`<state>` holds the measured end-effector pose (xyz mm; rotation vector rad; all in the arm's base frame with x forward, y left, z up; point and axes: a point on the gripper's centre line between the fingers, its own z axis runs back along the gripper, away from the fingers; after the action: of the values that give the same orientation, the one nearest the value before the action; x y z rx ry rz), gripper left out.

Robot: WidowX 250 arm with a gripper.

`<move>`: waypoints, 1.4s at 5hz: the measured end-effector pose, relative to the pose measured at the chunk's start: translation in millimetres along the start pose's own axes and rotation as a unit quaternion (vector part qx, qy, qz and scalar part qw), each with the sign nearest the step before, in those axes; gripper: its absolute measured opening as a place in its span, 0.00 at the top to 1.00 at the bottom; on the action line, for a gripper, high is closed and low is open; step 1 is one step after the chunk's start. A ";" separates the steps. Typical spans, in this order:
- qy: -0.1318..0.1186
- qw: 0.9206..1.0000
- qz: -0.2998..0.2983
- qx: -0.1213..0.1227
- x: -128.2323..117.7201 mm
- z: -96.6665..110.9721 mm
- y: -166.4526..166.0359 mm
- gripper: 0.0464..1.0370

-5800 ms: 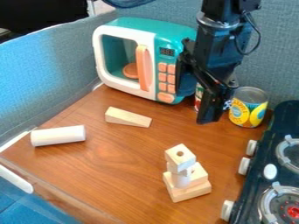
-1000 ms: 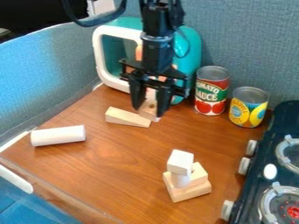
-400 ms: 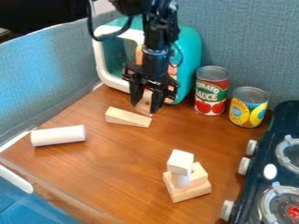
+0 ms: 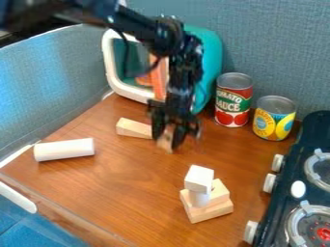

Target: Move the blocks with hole to the top middle of the table

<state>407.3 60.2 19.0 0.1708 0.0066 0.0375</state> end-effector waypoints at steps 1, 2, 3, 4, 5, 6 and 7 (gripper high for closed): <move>0.013 1.000 -0.011 -0.022 2.0 -1.2 -3.1 0.50; 0.031 0.998 -0.007 -0.060 -1.2 -0.9 -5.2 0.50; 0.042 0.996 -0.003 -0.075 -4.3 0.6 -9.1 0.41; 0.037 0.996 0.005 -0.084 -2.7 0.8 -11.4 0.13; 0.020 0.997 0.007 -0.071 -1.5 23.5 -5.1 0.03; 0.015 0.997 -0.004 -0.072 -4.8 33.7 -5.7 0.03; 0.001 0.998 -0.021 -0.065 -8.3 57.7 -9.9 0.04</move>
<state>399.9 40.4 74.2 0.0405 0.0094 -0.0048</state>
